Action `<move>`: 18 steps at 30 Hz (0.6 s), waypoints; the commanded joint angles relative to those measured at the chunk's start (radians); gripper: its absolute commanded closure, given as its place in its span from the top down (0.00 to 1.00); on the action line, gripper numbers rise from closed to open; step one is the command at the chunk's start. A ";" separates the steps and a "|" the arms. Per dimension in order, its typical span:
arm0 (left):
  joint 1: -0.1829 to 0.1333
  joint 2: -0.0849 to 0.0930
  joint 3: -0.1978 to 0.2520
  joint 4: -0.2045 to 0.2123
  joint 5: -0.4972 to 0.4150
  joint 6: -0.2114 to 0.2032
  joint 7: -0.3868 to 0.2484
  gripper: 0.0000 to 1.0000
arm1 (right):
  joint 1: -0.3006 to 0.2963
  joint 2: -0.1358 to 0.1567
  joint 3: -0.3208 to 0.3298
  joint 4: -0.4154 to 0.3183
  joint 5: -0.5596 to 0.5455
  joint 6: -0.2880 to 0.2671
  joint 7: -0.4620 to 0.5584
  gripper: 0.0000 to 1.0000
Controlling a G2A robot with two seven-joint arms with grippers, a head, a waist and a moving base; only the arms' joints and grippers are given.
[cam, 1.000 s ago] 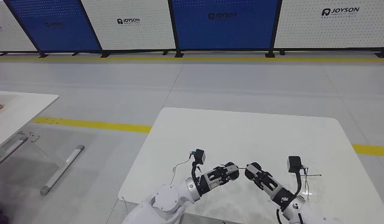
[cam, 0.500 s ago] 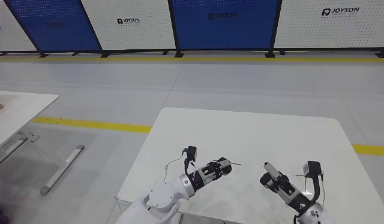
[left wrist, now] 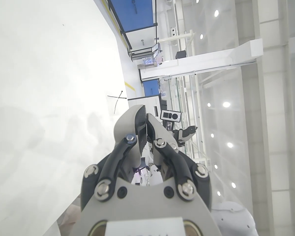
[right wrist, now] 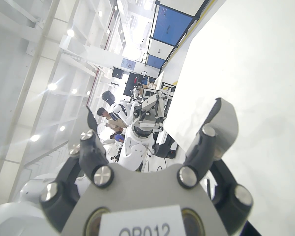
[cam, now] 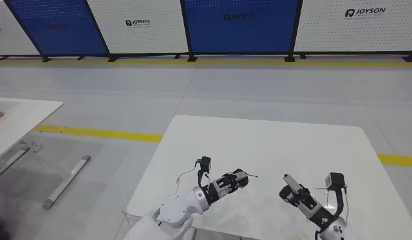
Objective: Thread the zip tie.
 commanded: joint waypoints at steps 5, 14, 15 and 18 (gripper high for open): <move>0.000 0.000 0.000 0.000 0.000 0.000 0.000 0.00 | -0.021 0.009 0.093 0.037 0.095 -0.061 0.095 1.00; 0.000 0.000 0.000 0.000 0.000 0.000 0.000 0.00 | -0.101 0.029 0.255 0.058 0.220 -0.126 0.278 1.00; 0.000 0.000 0.000 0.000 0.000 0.000 0.000 0.00 | -0.101 0.029 0.255 0.058 0.220 -0.126 0.278 1.00; 0.000 0.000 0.000 0.000 0.000 0.000 0.000 0.00 | -0.101 0.029 0.255 0.058 0.220 -0.126 0.278 1.00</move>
